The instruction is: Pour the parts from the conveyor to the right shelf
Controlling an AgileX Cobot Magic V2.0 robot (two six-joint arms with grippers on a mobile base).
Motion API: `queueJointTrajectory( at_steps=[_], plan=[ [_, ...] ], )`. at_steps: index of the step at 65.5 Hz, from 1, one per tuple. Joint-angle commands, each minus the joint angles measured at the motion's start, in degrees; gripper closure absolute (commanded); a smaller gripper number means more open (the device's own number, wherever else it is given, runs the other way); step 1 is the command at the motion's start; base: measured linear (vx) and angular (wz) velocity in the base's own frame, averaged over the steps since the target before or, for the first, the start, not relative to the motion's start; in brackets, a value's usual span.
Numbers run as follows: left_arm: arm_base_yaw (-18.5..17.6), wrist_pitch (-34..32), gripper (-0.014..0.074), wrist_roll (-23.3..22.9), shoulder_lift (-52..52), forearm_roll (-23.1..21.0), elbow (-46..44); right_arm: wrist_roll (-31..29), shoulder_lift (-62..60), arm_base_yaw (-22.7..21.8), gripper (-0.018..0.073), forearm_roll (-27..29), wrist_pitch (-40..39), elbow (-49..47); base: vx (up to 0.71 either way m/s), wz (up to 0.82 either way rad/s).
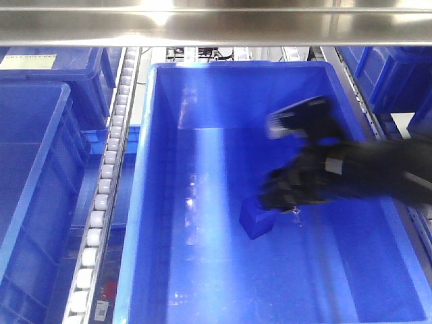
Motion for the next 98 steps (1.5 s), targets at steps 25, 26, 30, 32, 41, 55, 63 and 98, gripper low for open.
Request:
queueJointTrajectory(
  at_steps=[25, 26, 30, 32, 41, 55, 63, 98],
  plan=[
    [-0.3, -4.2, 0.0603, -0.5, -0.6, -0.4, -1.1, 6.0, -44.7, -9.3, 0.0565, -8.4, -8.2, 21.6, 0.00, 0.00],
    [-0.3, -4.2, 0.0603, -0.5, -0.6, -0.4, -1.1, 5.9, -45.9, -9.9, 0.0565, -8.4, -8.1, 22.2, 0.00, 0.00],
    [-0.3, -4.2, 0.0603, -0.5, -0.6, -0.4, -1.1, 5.8, -51.5, -12.7, 0.0564, -8.4, -7.2, 24.6, 0.00, 0.00],
    [-0.3, -4.2, 0.0603, -0.5, -0.6, -0.4, -1.1, 5.8, -54.0, -14.1, 0.0564, -8.3, -6.6, 25.9, 0.00, 0.00],
    [-0.3, -4.2, 0.0603, -0.5, -0.6, -0.4, -1.1, 4.8, -62.5, -17.6, 0.0564, -7.3, -6.3, 31.1, 0.00, 0.00],
    [-0.3, -4.2, 0.0603, -0.5, -0.6, -0.4, -1.1, -0.3, -71.8, -17.4, 0.0564, -7.2, -12.0, 38.1, 0.00, 0.00],
    [-0.3, -4.2, 0.0603, -0.5, -0.6, -0.4, -1.1, -0.3, -74.3, -17.4, 0.0564, -6.8, -12.5, 39.7, 0.00, 0.00],
    [-0.3, -4.2, 0.0603, -0.5, -0.6, -0.4, -1.1, -0.1, -74.6, -17.5, 0.0564, -1.6, -14.0, 39.7, 0.00, 0.00]
  ],
)
